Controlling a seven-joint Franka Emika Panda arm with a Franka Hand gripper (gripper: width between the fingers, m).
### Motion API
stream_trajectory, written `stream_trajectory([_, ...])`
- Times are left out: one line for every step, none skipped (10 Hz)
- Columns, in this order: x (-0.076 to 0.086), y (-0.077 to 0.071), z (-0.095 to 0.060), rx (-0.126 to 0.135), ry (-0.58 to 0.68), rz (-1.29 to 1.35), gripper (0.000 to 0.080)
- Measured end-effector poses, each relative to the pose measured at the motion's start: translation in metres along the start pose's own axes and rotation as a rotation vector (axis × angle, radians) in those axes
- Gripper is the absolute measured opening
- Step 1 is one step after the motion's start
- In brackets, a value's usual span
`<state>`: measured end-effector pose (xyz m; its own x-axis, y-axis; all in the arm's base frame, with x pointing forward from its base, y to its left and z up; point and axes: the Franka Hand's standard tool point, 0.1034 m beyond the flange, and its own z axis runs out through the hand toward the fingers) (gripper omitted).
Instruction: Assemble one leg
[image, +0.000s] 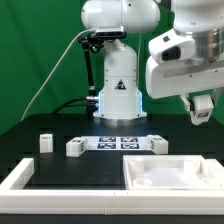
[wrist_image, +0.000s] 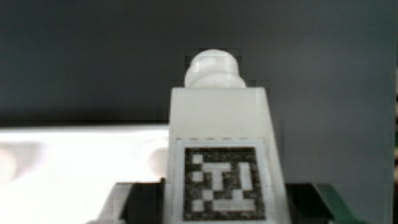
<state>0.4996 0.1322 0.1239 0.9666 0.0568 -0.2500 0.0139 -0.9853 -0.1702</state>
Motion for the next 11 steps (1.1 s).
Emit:
stream_trajectory([0.002,0.002,0.003,-0.008,0.094,-0.002,0.0291])
stream_trajectory([0.002,0.003,0.002,-0.015,0.168,-0.005,0.0291])
stream_trajectory([0.009,0.004,0.001,-0.022,0.288,-0.010,0.0291])
stream_trajectory([0.015,0.005,0.007,-0.032,0.405,-0.028,0.0291])
stream_trajectory([0.026,0.008,0.003,-0.041,0.489,-0.060,0.0291])
stream_trajectory([0.045,0.012,-0.009,-0.056,0.615,-0.103,0.0291])
stream_trajectory([0.051,0.015,-0.010,-0.067,0.624,-0.130,0.0291])
stream_trajectory([0.063,0.019,-0.021,-0.081,0.628,-0.167,0.0291])
stream_trajectory([0.074,0.021,-0.031,-0.086,0.646,-0.177,0.0291])
stream_trajectory([0.070,0.020,-0.025,-0.086,0.639,-0.180,0.0291])
stream_trajectory([0.070,0.020,-0.024,-0.086,0.636,-0.180,0.0291])
